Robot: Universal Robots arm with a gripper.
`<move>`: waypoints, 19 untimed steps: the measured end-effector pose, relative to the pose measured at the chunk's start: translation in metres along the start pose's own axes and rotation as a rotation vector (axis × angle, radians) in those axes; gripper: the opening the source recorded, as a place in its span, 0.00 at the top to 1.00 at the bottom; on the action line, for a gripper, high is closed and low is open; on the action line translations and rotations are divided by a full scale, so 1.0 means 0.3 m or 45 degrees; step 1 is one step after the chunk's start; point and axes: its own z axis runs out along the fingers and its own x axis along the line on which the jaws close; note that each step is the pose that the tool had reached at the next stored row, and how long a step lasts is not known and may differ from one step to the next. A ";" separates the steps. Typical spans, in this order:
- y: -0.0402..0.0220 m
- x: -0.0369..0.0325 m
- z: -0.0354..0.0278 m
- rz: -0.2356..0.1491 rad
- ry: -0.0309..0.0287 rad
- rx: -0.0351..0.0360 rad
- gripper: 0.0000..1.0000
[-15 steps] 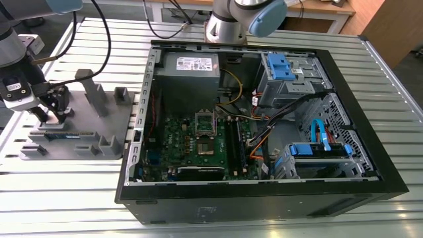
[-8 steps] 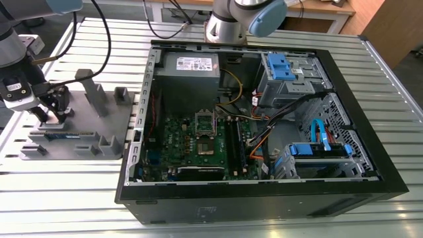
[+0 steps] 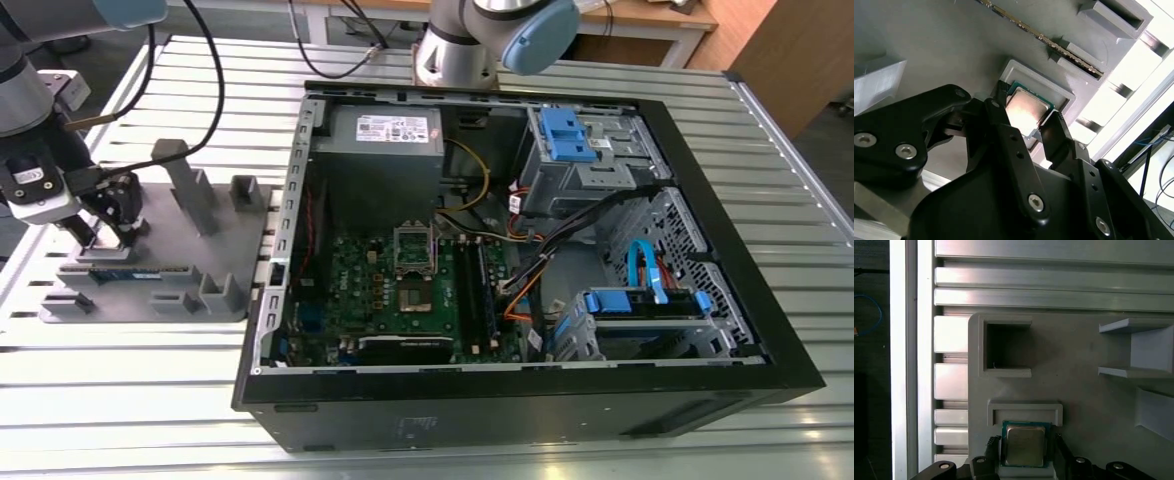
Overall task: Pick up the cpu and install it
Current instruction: 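Pick up the cpu and move it towards the insertion slot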
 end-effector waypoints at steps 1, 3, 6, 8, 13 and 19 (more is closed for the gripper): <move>0.000 0.000 0.000 0.000 0.0001 0.0000 0.45; 0.000 0.000 0.000 0.000 -0.0002 -0.0006 0.45; 0.000 0.000 -0.001 -0.003 -0.0005 -0.0012 0.45; 0.000 0.000 -0.001 -0.011 -0.0011 -0.0015 0.45; 0.000 0.000 -0.002 -0.031 -0.0019 -0.0170 0.45; -0.001 0.000 -0.002 -0.033 -0.0034 -0.0708 0.45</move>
